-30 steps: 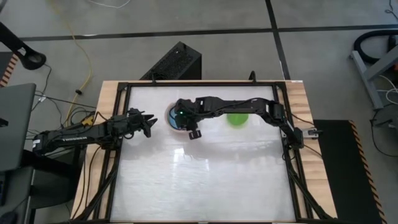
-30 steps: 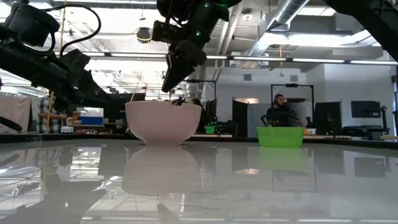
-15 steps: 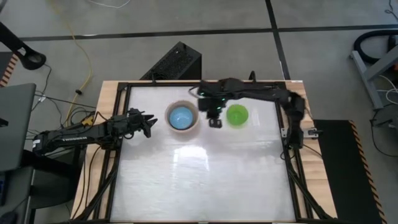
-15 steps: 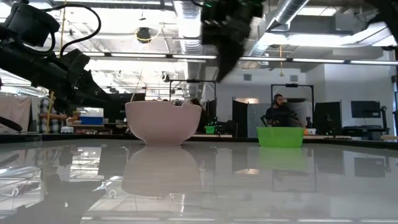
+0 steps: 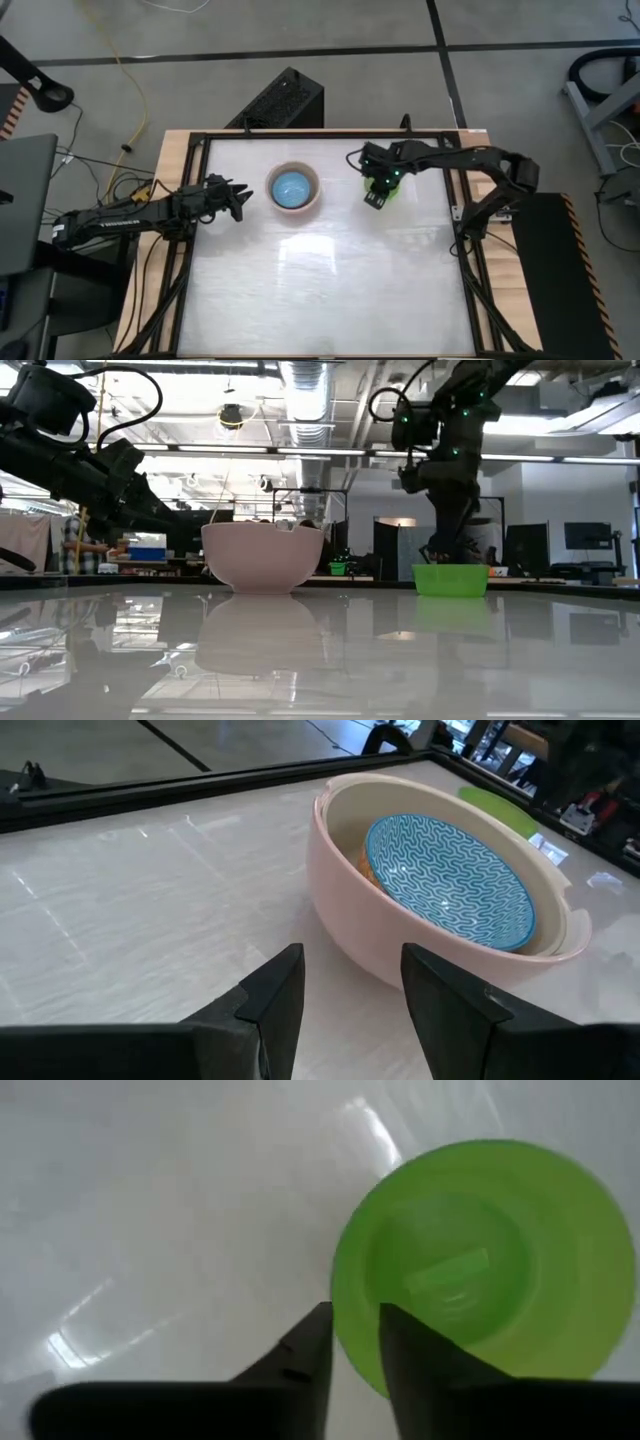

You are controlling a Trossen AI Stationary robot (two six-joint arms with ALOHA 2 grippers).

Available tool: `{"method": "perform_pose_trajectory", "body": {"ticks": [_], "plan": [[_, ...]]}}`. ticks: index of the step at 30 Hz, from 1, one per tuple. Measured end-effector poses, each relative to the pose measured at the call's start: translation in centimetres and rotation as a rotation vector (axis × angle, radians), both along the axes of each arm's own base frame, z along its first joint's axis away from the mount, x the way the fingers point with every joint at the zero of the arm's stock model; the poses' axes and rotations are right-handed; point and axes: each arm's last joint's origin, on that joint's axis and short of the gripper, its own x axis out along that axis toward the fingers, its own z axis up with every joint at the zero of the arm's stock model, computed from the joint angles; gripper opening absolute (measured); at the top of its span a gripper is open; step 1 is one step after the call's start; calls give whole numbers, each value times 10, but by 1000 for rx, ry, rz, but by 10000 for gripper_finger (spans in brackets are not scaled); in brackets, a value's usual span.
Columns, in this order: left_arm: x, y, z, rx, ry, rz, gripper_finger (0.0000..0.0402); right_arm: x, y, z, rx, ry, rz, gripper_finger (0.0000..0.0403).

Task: Nest bowls inside each other
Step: Stack the green bowl on the blue bowl

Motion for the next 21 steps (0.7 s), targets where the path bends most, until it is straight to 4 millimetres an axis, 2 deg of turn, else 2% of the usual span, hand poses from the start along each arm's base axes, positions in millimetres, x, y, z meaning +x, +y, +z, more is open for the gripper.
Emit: {"method": "perform_pose_trajectory", "body": {"ticks": [7, 11, 17, 21], "plan": [[0, 0, 0, -5, -3, 2, 158, 3, 8, -5, 14, -15, 3, 209], [0, 0, 0, -12, -9, 4, 158, 8, 9, -9, -9, -5, 8, 251], [0, 0, 0, -14, -10, 5, 158, 21, 6, -40, -35, 101, 26, 253], [0, 0, 0, -14, -10, 5, 158, 30, 8, -59, -34, 134, 75, 222]]}}
